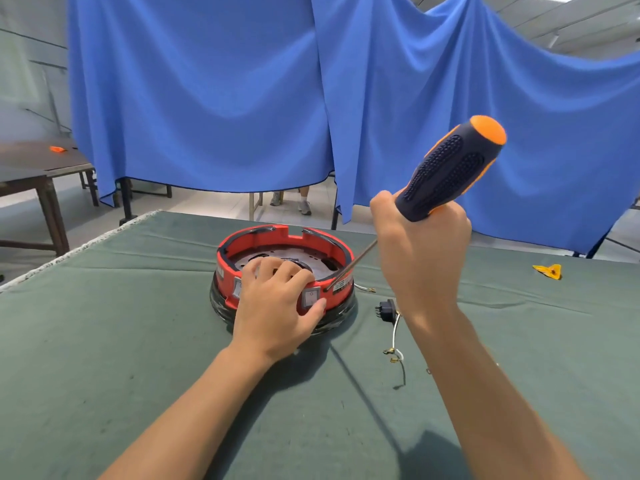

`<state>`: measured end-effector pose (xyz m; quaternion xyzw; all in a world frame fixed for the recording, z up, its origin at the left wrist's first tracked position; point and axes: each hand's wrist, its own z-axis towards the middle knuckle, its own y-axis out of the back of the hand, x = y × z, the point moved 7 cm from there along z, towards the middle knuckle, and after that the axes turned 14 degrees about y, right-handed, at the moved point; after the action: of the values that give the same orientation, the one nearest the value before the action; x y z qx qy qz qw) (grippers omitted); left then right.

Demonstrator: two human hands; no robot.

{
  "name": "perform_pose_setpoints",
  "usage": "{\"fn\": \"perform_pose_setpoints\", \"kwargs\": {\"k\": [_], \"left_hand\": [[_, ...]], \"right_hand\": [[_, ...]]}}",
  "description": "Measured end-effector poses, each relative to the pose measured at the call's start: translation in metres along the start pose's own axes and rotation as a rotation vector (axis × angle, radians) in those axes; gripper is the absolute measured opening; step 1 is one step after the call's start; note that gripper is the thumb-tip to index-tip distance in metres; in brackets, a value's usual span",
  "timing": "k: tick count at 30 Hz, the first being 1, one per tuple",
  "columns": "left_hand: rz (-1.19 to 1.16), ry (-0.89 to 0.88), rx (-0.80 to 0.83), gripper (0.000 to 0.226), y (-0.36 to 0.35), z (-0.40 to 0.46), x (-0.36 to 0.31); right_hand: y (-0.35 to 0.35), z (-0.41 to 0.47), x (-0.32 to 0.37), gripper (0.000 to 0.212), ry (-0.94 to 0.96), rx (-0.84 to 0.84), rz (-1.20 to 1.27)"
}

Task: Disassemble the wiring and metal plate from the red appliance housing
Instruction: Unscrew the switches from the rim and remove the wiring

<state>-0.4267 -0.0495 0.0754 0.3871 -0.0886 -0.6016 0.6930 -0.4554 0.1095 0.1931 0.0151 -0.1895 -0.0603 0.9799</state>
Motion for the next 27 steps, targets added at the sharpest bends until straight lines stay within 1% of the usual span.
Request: {"fn": "perform_pose_setpoints", "kwargs": {"k": [3, 6, 8, 11, 16, 20, 27], "left_hand": [[0.014, 0.087, -0.013, 0.036, 0.000, -0.004, 0.005], [0.075, 0.169, 0.024, 0.038, -0.002, -0.010, 0.005], [0.107, 0.255, 0.036, 0.037, -0.003, -0.015, 0.004], [0.059, 0.355, 0.057, 0.038, -0.005, -0.018, 0.005], [-0.032, 0.383, 0.007, 0.034, -0.004, -0.017, 0.008], [-0.059, 0.398, -0.032, 0.031, -0.002, -0.017, 0.008], [-0.089, 0.424, -0.007, 0.031, -0.003, -0.016, 0.010]], "right_hand": [[-0.001, 0.000, 0.003, 0.040, 0.008, -0.026, 0.023], [-0.001, -0.001, 0.010, 0.040, 0.021, -0.039, 0.032], [0.000, -0.002, 0.013, 0.040, 0.020, -0.057, 0.056], [-0.001, -0.003, 0.019, 0.042, 0.044, -0.055, 0.058], [-0.001, -0.005, 0.017, 0.042, 0.041, -0.054, 0.045], [0.000, -0.006, 0.014, 0.042, 0.029, -0.056, 0.052], [-0.007, -0.006, 0.021, 0.040, 0.029, -0.027, 0.051]]}}
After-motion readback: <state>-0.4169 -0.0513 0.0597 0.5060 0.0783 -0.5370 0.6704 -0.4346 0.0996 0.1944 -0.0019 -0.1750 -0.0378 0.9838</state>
